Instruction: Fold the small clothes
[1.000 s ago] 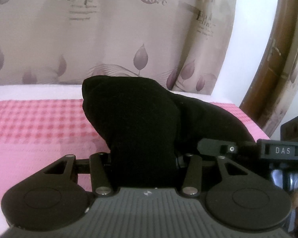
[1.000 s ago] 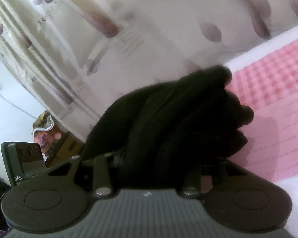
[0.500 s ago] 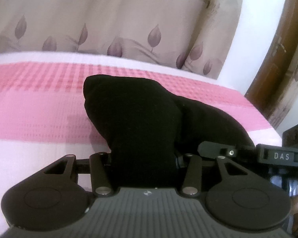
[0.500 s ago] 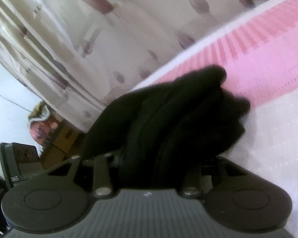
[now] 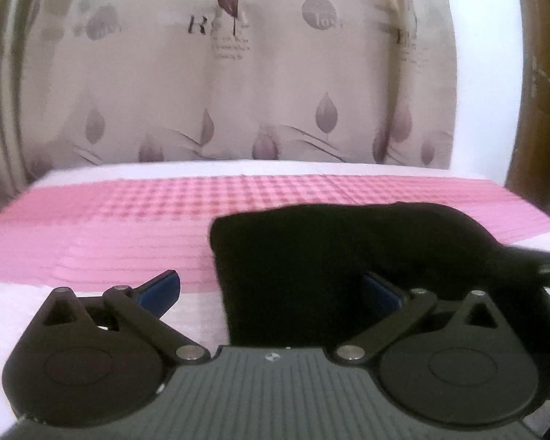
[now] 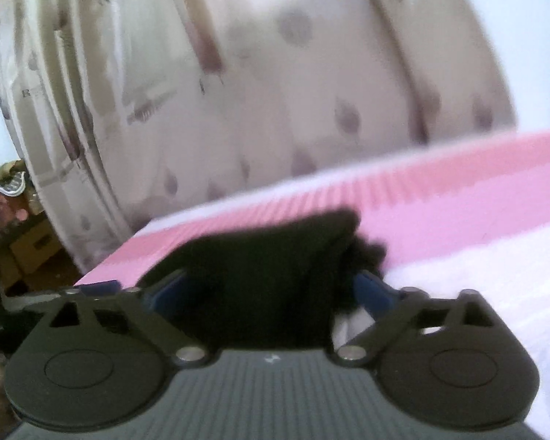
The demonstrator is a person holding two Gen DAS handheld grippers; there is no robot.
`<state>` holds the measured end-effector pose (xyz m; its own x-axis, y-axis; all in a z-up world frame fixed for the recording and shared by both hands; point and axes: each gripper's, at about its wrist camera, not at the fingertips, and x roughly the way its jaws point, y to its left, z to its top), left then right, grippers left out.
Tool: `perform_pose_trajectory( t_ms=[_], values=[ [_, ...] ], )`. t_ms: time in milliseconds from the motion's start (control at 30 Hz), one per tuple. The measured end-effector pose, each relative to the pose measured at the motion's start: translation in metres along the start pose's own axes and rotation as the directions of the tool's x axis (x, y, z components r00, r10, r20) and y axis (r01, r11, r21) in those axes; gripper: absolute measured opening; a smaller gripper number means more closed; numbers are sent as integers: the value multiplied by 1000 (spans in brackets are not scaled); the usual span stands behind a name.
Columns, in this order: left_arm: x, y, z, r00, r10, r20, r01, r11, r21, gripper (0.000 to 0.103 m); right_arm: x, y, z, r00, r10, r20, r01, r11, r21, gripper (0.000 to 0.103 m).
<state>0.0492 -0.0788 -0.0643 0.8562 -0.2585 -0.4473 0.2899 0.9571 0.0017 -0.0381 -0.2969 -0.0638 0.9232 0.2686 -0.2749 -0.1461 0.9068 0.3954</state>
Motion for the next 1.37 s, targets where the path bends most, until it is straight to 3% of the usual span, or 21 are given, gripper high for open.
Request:
perform_pose_trajectory(
  t_ms=[167,267,333,400,433,567,633,700,800,900,1100,1367],
  values=[
    [-28,-9,16,995,80,57,-82,996,24,103,-35,21,4,993,-21,113,31,996,-88,101],
    [-52,-15,27,986,88,145,-94,995,37,103,-50,26,5,990,-4,138,17,995,-95,102],
    [-73,-22,33,961,117,250,-128,991,31,103,-56,30,5,990,5,142,8,996,-93,102],
    [-93,-28,37,911,190,367,-190,981,-38,103,-61,32,7,989,6,146,8,996,-94,102],
    [-101,-29,38,895,207,395,-194,978,-74,103,-63,33,8,989,8,145,6,996,-94,102],
    [-122,-34,49,873,228,431,-194,973,-122,103,-72,37,9,987,13,162,2,996,-91,102],
    [-126,-35,53,889,225,399,-180,973,-146,103,-75,39,8,987,12,163,5,995,-101,102],
    [-128,-33,55,914,167,370,-110,979,-170,103,-79,42,7,985,0,172,20,993,-117,102],
    [-125,-31,52,935,133,328,-84,984,-158,103,-83,46,6,982,-32,185,60,988,-143,102],
    [-123,-35,44,937,143,320,-107,986,-126,103,-86,47,3,980,-54,193,84,985,-149,102],
    [-109,-33,33,963,100,249,-77,992,-101,103,-85,46,-3,983,-71,170,96,984,-147,102],
    [-99,-29,26,971,110,211,-88,990,-108,103,-84,51,-8,980,-106,166,134,977,-163,103]
  ],
)
